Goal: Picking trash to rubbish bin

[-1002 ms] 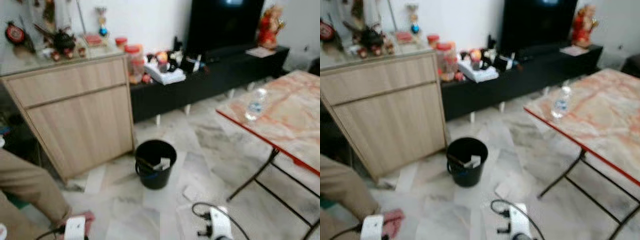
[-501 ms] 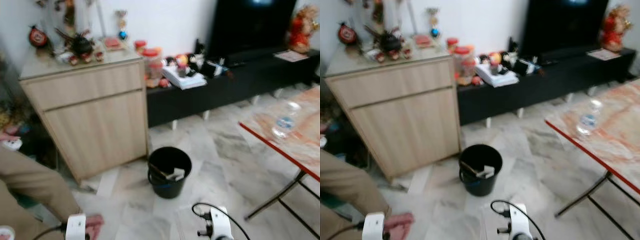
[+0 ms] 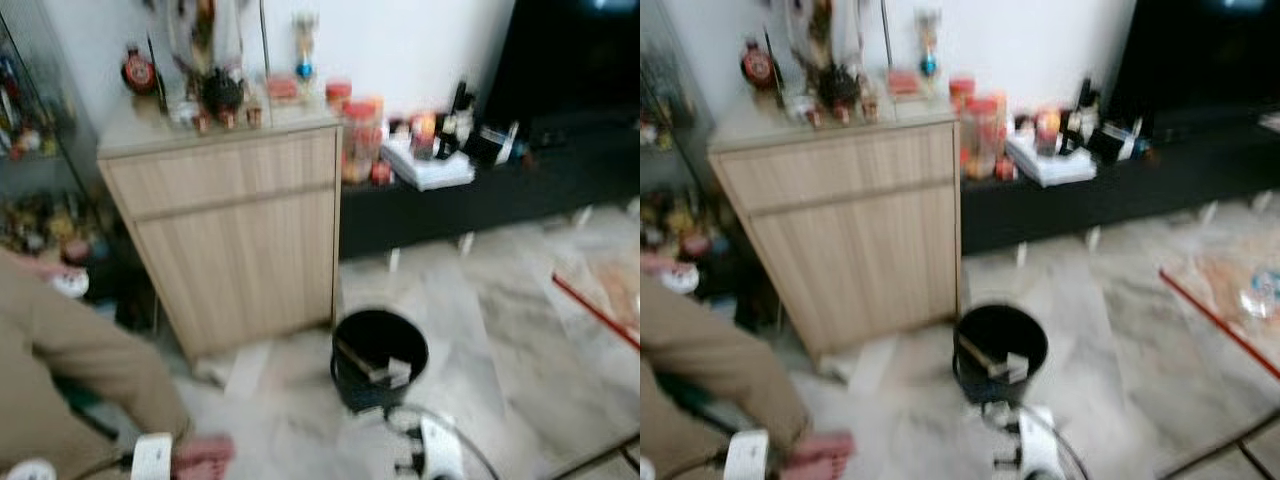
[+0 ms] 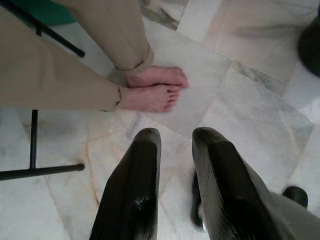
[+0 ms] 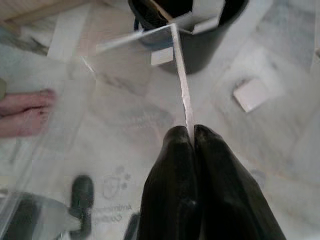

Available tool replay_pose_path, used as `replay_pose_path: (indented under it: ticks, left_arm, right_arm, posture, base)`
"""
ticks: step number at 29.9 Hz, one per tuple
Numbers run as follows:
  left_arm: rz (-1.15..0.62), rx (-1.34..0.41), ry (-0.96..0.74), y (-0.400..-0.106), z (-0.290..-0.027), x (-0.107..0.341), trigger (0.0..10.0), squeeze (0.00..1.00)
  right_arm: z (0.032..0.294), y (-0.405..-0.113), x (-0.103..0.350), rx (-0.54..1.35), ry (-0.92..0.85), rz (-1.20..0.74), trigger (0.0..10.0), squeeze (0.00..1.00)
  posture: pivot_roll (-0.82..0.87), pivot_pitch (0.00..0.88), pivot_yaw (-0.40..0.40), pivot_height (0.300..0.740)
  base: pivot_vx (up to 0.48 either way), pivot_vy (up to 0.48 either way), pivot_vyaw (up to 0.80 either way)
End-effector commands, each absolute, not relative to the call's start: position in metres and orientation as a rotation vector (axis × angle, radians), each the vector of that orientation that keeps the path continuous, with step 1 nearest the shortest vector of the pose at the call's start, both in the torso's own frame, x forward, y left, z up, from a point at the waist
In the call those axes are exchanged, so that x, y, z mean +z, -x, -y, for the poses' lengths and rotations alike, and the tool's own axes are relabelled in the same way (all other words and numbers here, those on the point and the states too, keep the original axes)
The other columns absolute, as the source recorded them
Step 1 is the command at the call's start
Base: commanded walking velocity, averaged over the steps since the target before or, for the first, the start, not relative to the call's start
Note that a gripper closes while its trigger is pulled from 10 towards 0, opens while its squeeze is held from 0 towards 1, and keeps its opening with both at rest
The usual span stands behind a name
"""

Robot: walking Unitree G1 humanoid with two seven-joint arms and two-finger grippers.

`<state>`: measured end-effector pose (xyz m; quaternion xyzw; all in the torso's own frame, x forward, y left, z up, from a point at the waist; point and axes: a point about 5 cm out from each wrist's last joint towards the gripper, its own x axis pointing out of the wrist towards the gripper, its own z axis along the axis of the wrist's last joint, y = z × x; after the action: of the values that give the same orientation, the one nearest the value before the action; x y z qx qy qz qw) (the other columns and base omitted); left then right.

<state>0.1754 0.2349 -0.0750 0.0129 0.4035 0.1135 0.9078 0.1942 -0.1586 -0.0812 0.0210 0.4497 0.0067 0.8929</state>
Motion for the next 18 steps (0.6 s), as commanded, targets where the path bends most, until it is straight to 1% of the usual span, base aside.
replay_pose_path:
  ticks: [1, 5, 12, 18]
  left_arm:
    - [-0.833, 0.247, -0.049, -0.1745, -0.2446, -0.0729, 10.0, 0.0]
    - [-0.835, 0.247, -0.052, -0.1741, -0.2453, -0.0729, 10.0, 0.0]
    - [-0.841, 0.247, -0.049, -0.1722, -0.2451, -0.0739, 10.0, 0.0]
    - [-0.829, 0.247, -0.051, -0.1762, -0.2466, -0.0715, 10.0, 0.0]
  right_arm:
    - [0.1448, -0.2014, -0.0778, 0.04, -0.087, -0.911, 10.0, 0.0]
    - [0.1441, -0.2019, -0.0775, 0.048, -0.072, -0.908, 10.0, 0.0]
    - [0.1449, -0.2006, -0.0781, 0.048, -0.069, -0.909, 10.0, 0.0]
    - [0.1439, -0.2031, -0.0767, 0.045, -0.084, -0.897, 10.0, 0.0]
  posture:
    - [0.05, 0.0, -0.006, 0.74]
    - [0.05, 0.0, -0.004, 0.74]
    - [0.06, 0.0, -0.008, 0.74]
    - [0.06, 0.0, -0.01, 0.74]
  base:
    - [0.356, 0.0, -0.55]
    - [0.353, 0.0, -0.65]
    - [0.353, 0.0, 0.0]
    - [0.354, 0.0, 0.0]
